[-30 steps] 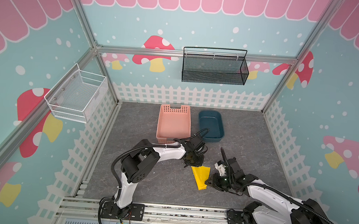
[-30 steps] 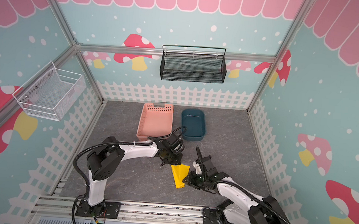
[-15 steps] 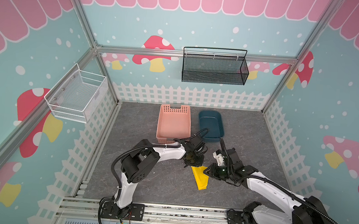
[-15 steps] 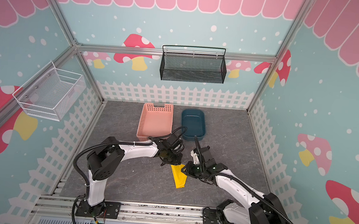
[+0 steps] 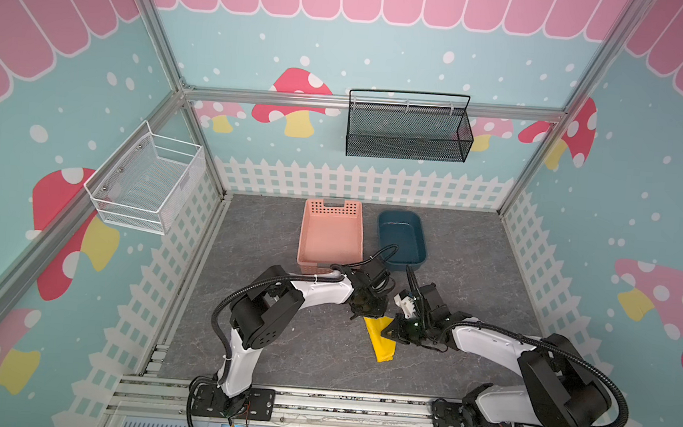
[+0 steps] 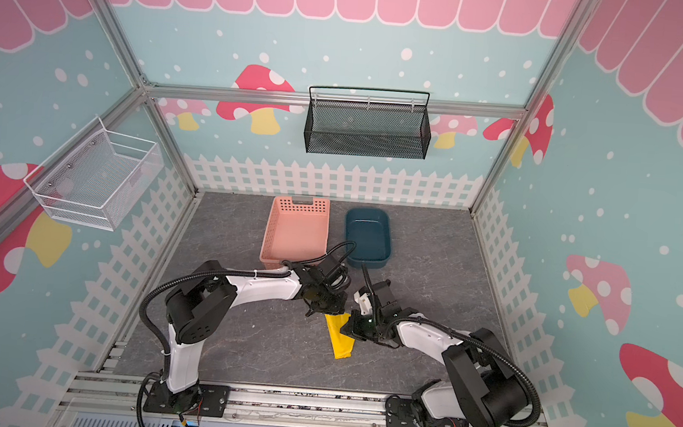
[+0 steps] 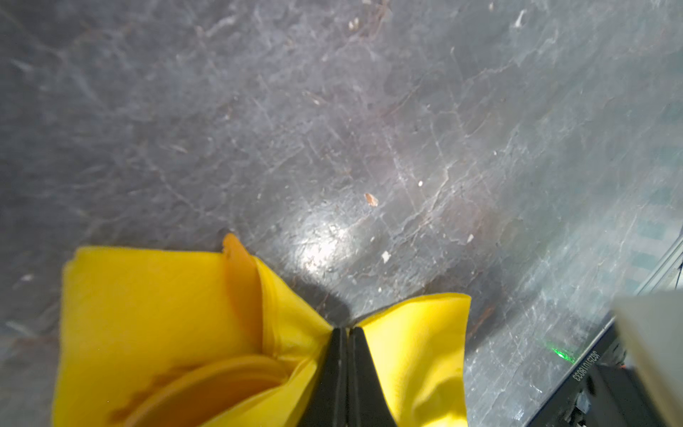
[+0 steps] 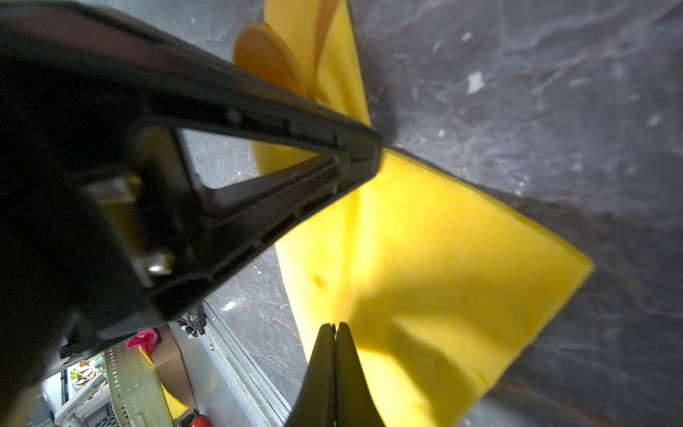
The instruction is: Place the utensils on the paper napkin and roll it up
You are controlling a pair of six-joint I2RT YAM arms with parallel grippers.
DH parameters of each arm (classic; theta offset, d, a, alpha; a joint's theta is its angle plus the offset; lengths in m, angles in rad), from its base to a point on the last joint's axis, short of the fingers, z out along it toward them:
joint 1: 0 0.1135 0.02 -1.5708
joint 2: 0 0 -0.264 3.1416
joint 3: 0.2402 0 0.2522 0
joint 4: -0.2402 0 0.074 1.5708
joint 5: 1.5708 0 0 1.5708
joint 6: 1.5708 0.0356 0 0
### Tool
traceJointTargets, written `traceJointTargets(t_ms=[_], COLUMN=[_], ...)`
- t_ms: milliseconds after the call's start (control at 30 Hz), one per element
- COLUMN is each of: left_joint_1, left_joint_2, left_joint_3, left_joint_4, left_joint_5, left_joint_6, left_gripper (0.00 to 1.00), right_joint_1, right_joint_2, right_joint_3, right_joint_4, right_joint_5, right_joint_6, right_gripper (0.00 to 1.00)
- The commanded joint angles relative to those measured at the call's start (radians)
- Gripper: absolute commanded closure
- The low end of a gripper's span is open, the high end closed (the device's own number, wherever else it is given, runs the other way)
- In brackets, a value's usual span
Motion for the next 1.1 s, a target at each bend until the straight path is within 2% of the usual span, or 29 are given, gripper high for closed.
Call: traceJointTargets(t_ms=[0,267,567,767,1067], left_joint_1=[-0.007,-0.007,-0.001,0.019,0.074], left_joint_2=[0.023,-0.001,-0.165,-0.285,-0.413], left_joint_3=[-0.024,0.000,0.020,-0.139,-0.482], left_joint_4=[-0.043,-0.055,-0.075,0.018,0.396], left_joint_5=[-0.038,-0.031,-0.080,-0.072,0.064], left_joint_6=[0.019,0.017,-0.016,-0.109,-0.363], left_gripper=[0.94,0.93,0.84,0.75,0.52], right_joint_1=[-0.007,-0.009,-0.009,-0.008,-0.009], right_joint_2=[0.026,0.046,0.035,0.031,0.026], right_joint_3=[-0.034,-0.078,-0.119,-0.130,-0.132], right_joint_4=[0.005,-0.001,0.011,0.022,0.032], right_joint_5=[0.033,0.073,0.082,0.077,0.067], right_joint_6=[-0.019,-0.022,-0.010,-0.002,0.002], right_gripper=[0.98,1.00,1.00,1.00,1.00])
